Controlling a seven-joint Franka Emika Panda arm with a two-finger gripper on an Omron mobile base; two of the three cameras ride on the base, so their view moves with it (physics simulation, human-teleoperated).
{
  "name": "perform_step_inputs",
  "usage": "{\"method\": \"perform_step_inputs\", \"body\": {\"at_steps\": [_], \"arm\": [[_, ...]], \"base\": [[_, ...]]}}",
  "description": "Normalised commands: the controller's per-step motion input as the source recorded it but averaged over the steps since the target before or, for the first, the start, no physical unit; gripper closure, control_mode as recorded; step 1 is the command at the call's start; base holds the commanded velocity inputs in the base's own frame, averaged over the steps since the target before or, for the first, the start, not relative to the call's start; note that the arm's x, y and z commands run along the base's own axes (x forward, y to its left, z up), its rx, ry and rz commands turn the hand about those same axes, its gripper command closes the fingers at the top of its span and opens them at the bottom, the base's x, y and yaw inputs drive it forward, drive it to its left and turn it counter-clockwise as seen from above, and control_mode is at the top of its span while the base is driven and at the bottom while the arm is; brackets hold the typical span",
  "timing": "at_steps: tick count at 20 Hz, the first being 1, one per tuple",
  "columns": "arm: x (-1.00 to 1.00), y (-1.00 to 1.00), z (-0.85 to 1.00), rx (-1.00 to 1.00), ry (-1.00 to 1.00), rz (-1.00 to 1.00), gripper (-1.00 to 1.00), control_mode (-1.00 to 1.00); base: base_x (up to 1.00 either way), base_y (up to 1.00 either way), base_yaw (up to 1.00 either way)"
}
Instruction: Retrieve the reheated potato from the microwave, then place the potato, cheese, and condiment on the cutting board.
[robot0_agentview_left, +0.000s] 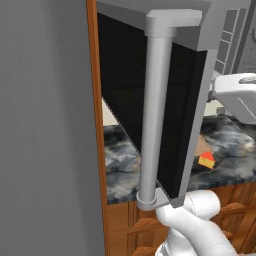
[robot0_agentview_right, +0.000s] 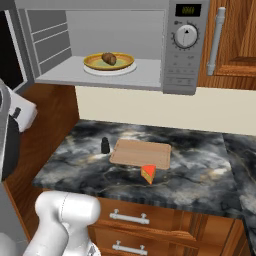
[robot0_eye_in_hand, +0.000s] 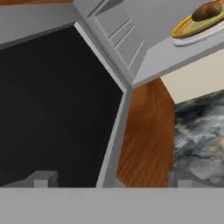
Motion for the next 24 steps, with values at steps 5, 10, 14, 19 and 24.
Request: {"method": "perform_step_inputs", "body": {"at_steps": [5,10,14,19,24], "arm": [[0.13,-0.41,0.13,-0.38,0.00,-0.02,-1.00,-1.00],[0.21,-0.38,0.05,-0.42,-0.07,-0.08,-1.00,-1.00],[0.36,-0.36,0.01,-0.36,-0.08,-0.08,-1.00,-1.00],[0.59,-0.31,0.03,-0.19,0.00,-0.07,-1.00,-1.00],[0.78,-0.11,-0.01,-0.04,0.00,-0.02,-1.00,-1.00]], "base": [[0.00,0.00,0.00],[0.00,0.00,0.00],[0.00,0.00,0.00],[0.00,0.00,0.00],[0.00,0.00,0.00]]}}
